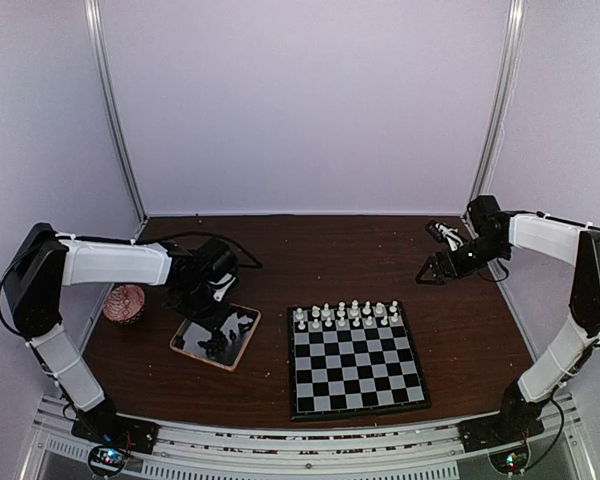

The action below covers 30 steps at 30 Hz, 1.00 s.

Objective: Set up the chess pieces on the board
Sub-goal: Pick up the king from the storage box, then place the king at e8.

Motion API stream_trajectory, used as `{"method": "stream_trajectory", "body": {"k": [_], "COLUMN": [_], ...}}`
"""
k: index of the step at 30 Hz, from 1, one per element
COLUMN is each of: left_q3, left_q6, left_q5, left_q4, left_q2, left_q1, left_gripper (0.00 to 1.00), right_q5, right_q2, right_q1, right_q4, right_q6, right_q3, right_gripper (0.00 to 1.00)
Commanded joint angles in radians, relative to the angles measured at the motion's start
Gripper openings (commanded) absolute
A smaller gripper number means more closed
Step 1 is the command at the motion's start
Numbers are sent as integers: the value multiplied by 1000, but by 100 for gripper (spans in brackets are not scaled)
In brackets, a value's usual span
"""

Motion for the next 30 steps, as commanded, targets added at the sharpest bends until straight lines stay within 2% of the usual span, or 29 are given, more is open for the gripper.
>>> {"method": "stream_trajectory", "body": {"k": [1,8,12,18,23,30], "left_q3": [4,23,59,158,281,508], "left_q6": [24,41,54,134,209,391], "left_q5": [14,11,-18,44,98,218], "left_q4": [37,41,1,-60,-61,-62], "left_q2": [25,38,-3,-110,-102,77], "left_q1": [18,23,22,-4,-124,-358], "left_gripper": [24,11,5,4,5,5], "right_q5": [-10,-6,-5,-8,-10,0], "right_q2": [7,9,10,17,14,4], "right_q1": [2,1,1,1,1,1], "right_q4": [-11,-11,-11,-10,-14,-18], "right_q6": [-8,-5,-5,-1,1,-7], "right_q3": [25,25,25,30,33,31], "right_gripper": [98,98,97,97,97,98]}}
